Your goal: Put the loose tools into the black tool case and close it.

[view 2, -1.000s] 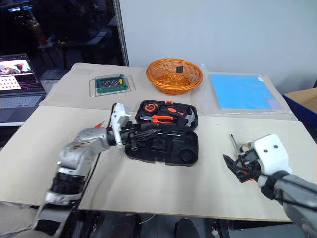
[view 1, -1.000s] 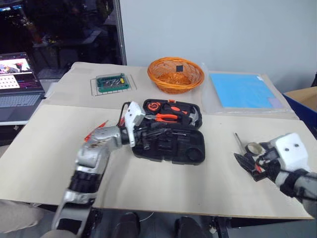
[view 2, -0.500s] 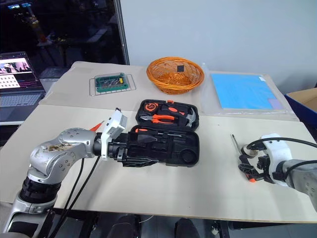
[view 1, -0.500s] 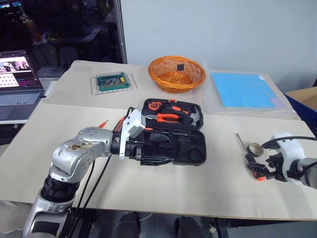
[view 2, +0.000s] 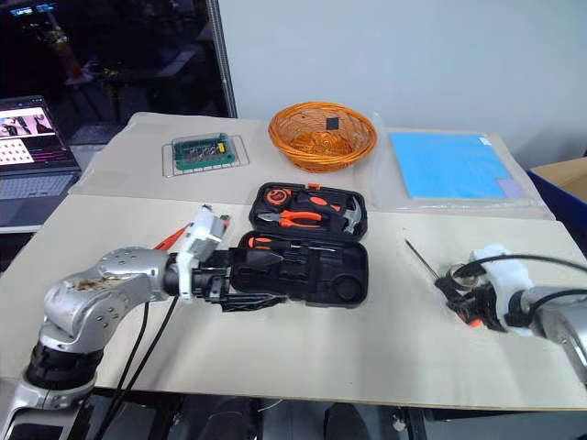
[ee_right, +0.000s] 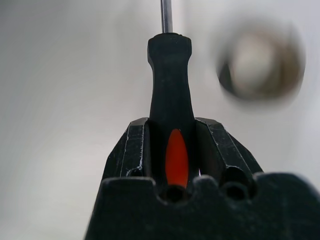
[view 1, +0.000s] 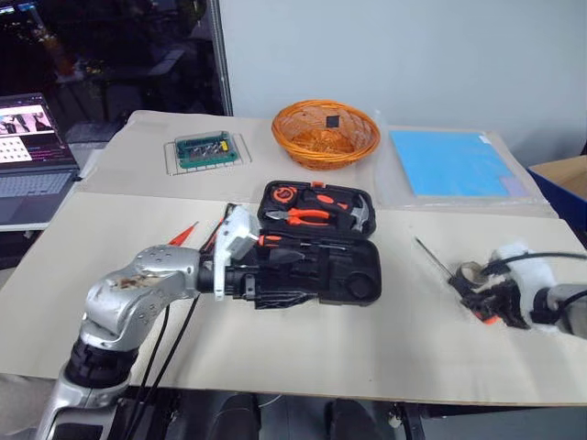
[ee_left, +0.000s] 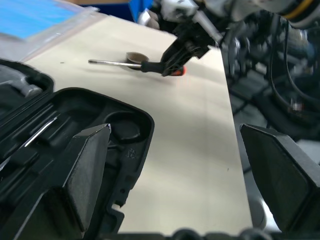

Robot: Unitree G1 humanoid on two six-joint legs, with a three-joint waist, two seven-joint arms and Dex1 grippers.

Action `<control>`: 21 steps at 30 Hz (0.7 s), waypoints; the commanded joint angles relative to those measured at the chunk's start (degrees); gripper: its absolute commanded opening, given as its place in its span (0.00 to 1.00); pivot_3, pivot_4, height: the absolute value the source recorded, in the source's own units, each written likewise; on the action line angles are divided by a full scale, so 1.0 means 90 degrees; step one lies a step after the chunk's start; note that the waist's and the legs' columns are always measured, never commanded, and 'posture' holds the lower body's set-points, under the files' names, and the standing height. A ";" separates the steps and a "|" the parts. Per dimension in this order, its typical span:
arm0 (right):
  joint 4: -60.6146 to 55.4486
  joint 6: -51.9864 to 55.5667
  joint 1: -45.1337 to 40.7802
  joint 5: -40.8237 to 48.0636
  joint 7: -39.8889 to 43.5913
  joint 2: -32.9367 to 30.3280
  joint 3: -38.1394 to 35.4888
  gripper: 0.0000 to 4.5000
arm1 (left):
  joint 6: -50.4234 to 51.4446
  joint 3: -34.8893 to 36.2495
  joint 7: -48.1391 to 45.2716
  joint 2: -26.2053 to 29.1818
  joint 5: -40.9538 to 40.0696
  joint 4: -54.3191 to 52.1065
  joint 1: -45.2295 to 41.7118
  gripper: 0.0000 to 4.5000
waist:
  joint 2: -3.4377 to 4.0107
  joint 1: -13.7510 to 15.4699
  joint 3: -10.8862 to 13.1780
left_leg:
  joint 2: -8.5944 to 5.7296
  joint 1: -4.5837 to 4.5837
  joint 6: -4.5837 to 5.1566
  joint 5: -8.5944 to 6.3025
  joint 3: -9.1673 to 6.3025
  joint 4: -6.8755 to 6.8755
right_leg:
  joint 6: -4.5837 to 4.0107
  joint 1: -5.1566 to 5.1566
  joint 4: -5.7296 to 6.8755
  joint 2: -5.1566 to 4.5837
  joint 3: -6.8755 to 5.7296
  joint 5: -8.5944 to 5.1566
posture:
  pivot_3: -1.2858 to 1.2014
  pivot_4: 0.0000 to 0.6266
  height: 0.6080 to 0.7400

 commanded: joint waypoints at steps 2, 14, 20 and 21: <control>-0.0348 -0.0934 -0.1784 -0.0517 0.0923 0.0066 0.1391 0.22 | 0.0002 0.0951 -0.0038 0.0500 -0.0550 -0.0494 0.0701 0.98 | -0.0009 -0.0065 0.0010 | 0.0012 0.0009 -0.0003 -0.0002 0.0000 -0.0007 | -0.0021 -0.0001 0.0003 0.0013 0.0002 -0.0009 | 0.52 0.24 1.00; 0.2755 -0.2843 -0.4870 -0.3189 0.2522 0.2542 0.4731 0.22 | -0.0633 0.2139 -0.0413 0.1293 -0.0511 -0.0397 0.2181 0.98 | -0.0036 0.0059 0.0026 | 0.0007 -0.0087 -0.0015 -0.0011 0.0030 -0.0001 | -0.0023 -0.0108 0.0006 -0.0006 0.0002 0.0059 | 0.52 0.24 1.00; 0.3024 -0.3092 -0.4941 -0.3627 0.3038 0.2824 0.4937 0.22 | -0.1038 0.2020 -0.0702 0.1590 -0.0299 -0.0128 0.2091 0.98 | -0.0033 0.0123 0.0028 | 0.0008 -0.0136 -0.0025 -0.0004 0.0025 0.0014 | -0.0033 -0.0173 0.0075 0.0002 -0.0003 0.0053 | 0.52 0.24 1.00; 0.3054 -0.3114 -0.4927 -0.3676 0.3089 0.2849 0.4931 0.22 | -0.1065 0.1992 -0.0700 0.1600 -0.0290 -0.0092 0.2057 0.98 | -0.0033 0.0121 0.0028 | 0.0008 -0.0132 -0.0026 -0.0004 0.0026 0.0016 | -0.0033 -0.0170 0.0077 0.0000 -0.0003 0.0053 | 0.52 0.24 1.00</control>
